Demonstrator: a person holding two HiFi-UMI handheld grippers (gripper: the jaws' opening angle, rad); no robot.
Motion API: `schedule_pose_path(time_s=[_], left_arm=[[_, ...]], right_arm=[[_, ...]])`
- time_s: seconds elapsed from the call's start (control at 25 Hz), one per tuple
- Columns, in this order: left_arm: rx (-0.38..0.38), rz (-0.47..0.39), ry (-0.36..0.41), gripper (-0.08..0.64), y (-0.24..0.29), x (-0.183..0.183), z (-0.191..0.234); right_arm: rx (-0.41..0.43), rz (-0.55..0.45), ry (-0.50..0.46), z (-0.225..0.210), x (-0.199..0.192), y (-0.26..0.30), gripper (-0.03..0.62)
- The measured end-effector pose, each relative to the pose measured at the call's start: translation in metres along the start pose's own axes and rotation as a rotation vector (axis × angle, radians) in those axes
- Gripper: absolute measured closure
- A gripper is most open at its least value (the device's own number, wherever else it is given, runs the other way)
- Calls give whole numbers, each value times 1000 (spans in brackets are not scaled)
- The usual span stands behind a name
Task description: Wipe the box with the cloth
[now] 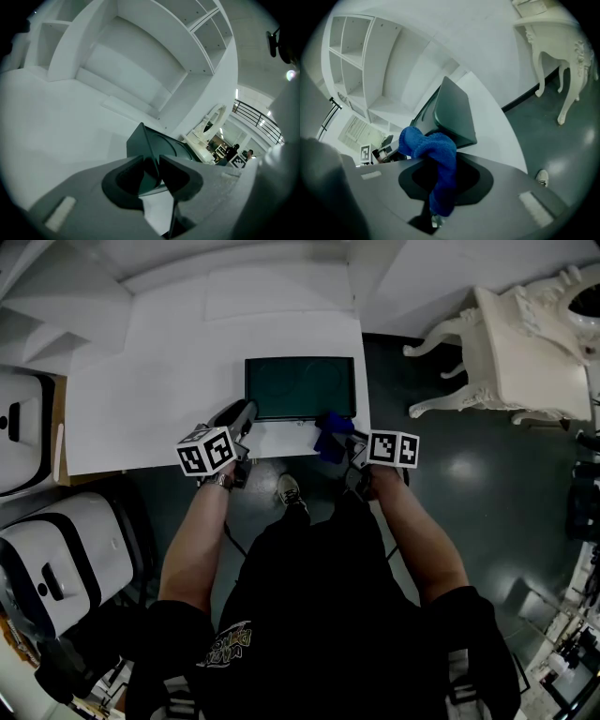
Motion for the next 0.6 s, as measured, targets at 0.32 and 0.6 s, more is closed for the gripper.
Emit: schedule_pose_path(time_s=[0.32, 0.6], left_arm=[[14, 0, 3, 451, 0, 1, 0], [27, -1, 8, 451, 1, 1, 2]], right_arm=[[-16, -52, 38, -18, 12, -18, 503], [-29, -94, 60, -31, 17, -31, 503]])
Point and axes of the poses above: the fingertips, and each gripper's own axes: y forward along the fingers, z to its left, x out of its top, the point moved 5 cm from there along -y, backward along the fingers, and after that the axes turned 4 degrees about y, right-handed, at the moved point
